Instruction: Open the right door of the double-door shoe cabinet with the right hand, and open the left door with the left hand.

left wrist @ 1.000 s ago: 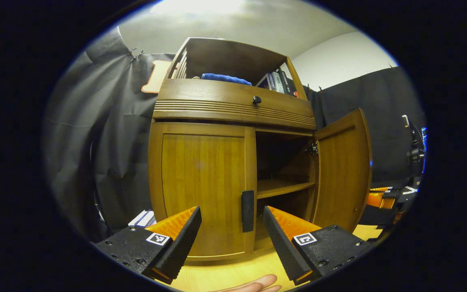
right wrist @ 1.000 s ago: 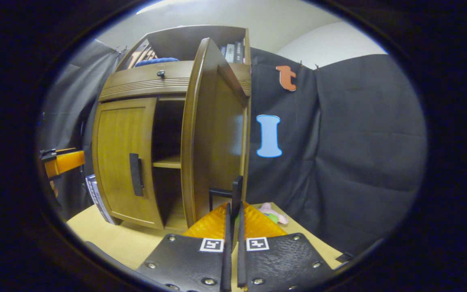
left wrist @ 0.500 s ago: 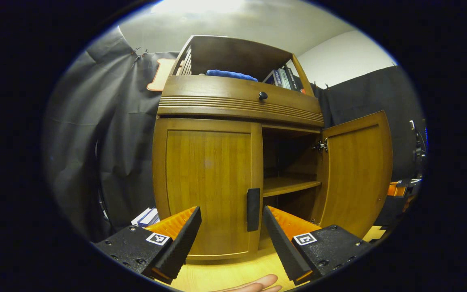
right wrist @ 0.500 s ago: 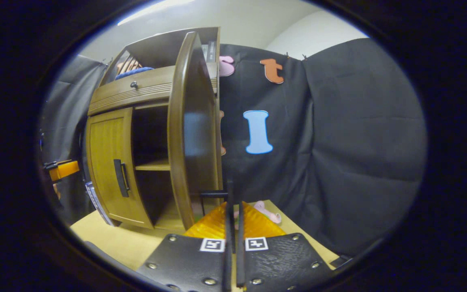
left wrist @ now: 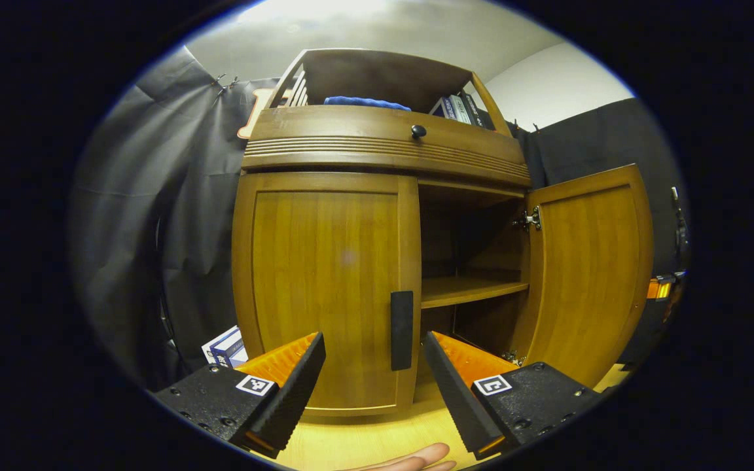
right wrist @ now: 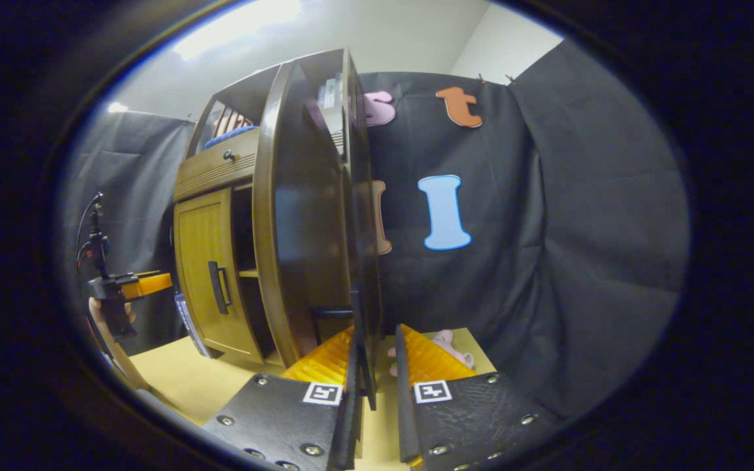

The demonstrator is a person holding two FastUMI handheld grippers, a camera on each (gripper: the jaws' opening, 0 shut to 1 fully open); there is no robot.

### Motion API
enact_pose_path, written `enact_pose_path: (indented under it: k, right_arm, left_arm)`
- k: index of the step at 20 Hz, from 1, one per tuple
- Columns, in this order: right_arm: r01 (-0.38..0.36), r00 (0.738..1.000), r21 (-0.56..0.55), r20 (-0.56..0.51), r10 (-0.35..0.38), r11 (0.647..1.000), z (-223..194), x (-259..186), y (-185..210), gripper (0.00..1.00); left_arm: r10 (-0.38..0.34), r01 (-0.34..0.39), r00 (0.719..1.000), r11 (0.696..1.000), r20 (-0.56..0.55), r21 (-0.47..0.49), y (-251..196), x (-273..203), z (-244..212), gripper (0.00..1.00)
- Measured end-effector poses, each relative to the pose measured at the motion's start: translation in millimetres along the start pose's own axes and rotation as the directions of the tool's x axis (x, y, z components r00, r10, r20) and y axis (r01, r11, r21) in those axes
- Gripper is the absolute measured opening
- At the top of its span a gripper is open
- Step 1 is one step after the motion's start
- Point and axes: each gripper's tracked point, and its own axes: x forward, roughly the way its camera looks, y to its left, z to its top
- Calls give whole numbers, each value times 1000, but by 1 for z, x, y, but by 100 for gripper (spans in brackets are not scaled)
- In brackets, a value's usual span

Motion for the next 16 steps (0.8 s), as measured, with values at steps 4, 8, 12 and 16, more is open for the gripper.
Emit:
enact_pose_path:
  k: [4,8,12,16]
  right_arm:
    - [58,998,-28,24,-58,998,2,-7,-17,48]
    - [63,997,31,42,-64,998,1,-26,-29,90]
    - [178,982,34,61,-180,983,7,-51,-70,97]
    - [218,967,58,123,-223,974,27,-78,-80,99]
  left_arm:
    - [16,-16,1000,1000,-19,8,-12,14,-14,92]
    - [-22,21,999,999,-50,-34,-32,27,-30,92]
    - [2,-2,999,1000,-52,-4,-31,38,-36,95]
    - [-6,6,998,1000,-64,-12,-35,46,-43,92]
